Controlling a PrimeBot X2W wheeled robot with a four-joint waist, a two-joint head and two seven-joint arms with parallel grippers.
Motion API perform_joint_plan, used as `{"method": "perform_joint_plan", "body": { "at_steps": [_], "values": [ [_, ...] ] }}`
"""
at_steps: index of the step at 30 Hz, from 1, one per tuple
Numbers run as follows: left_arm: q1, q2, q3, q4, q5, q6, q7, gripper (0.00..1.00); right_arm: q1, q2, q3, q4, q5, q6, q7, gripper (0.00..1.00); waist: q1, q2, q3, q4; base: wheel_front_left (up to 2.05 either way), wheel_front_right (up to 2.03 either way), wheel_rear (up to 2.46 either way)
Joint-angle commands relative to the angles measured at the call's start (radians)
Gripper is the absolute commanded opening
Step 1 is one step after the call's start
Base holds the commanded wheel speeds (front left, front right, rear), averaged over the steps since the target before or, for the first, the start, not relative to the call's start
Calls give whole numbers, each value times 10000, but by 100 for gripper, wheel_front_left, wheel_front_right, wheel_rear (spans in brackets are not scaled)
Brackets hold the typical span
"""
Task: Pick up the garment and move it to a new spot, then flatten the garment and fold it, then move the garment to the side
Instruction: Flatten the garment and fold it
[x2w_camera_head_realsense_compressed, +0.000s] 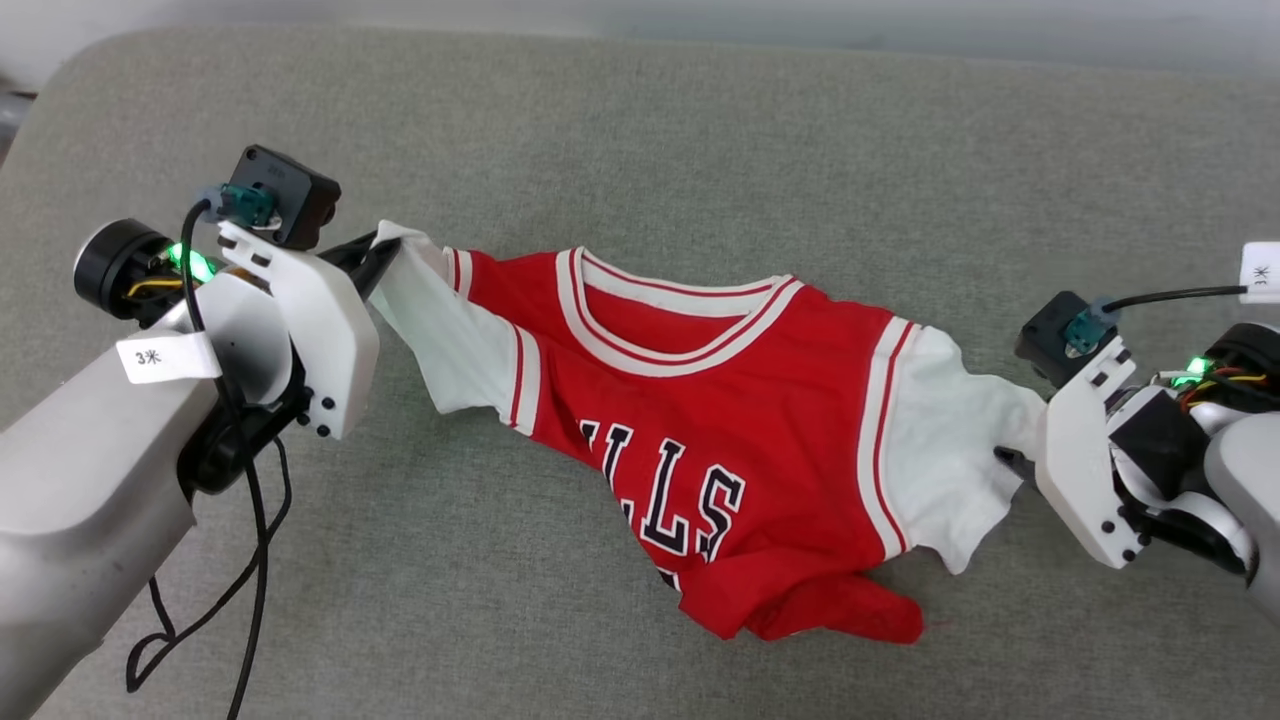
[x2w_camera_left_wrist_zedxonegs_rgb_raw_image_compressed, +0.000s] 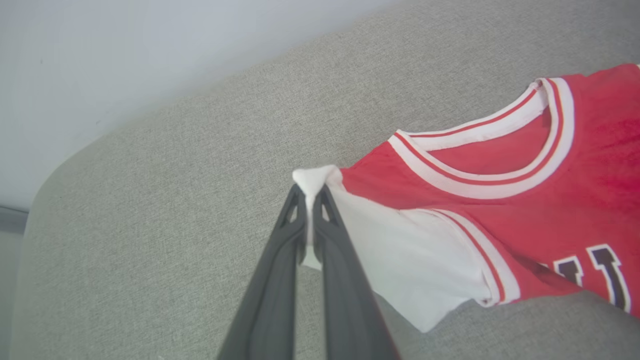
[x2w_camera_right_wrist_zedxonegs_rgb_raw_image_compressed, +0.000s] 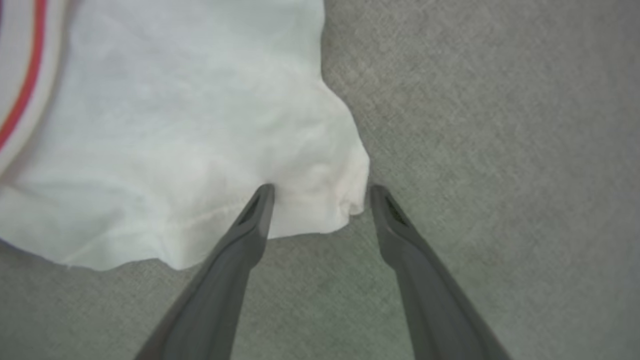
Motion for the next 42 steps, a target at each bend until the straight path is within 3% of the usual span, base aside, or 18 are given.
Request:
{"method": "perform_joint_plan", "body": {
  "at_steps": [1, 9, 11, 19, 21, 29, 42],
  "values": [
    [-173, -75, 31, -29, 78, 60, -66, 0, -228, 125, 317, 305, 91, -12, -150, 100, -1, -1, 271, 162, 0, 0, 0],
    [-252, -156, -28, 99, 79, 3, -84, 0, -152, 383, 1862, 1447, 651, -8, -513, 100, -1, -1, 502, 182, 0, 0, 0],
    [-216, -148, -43, 142, 71, 12, -108, 0, -270, 352, 2243, 1471, 641, 6, -760, 0, -1, -1, 468, 136, 0, 0, 0],
    [48, -80, -62, 304, -15, -57, -288, 0, -1067, 350, 2104, 1707, 923, -17, -2600, 0, -1, -1, -55, -70, 0, 0, 0],
    [116, -22, -5, 208, -67, -69, -439, 0, -1269, 332, 1844, 1779, 859, -15, -3466, 0, -1, -1, -436, -157, 0, 0, 0],
    [77, 370, 321, -633, 120, 219, -1111, 0, -1450, 190, 771, 1630, 674, -15, -5208, 0, -1, -1, -1455, -320, 0, 0, 0],
    [-712, 1109, 1262, -2887, 592, 1143, -1858, 0, -1578, 507, -2155, 753, -471, -15, -6072, 0, -1, -1, -2294, -511, 0, 0, 0]
  ]
}}
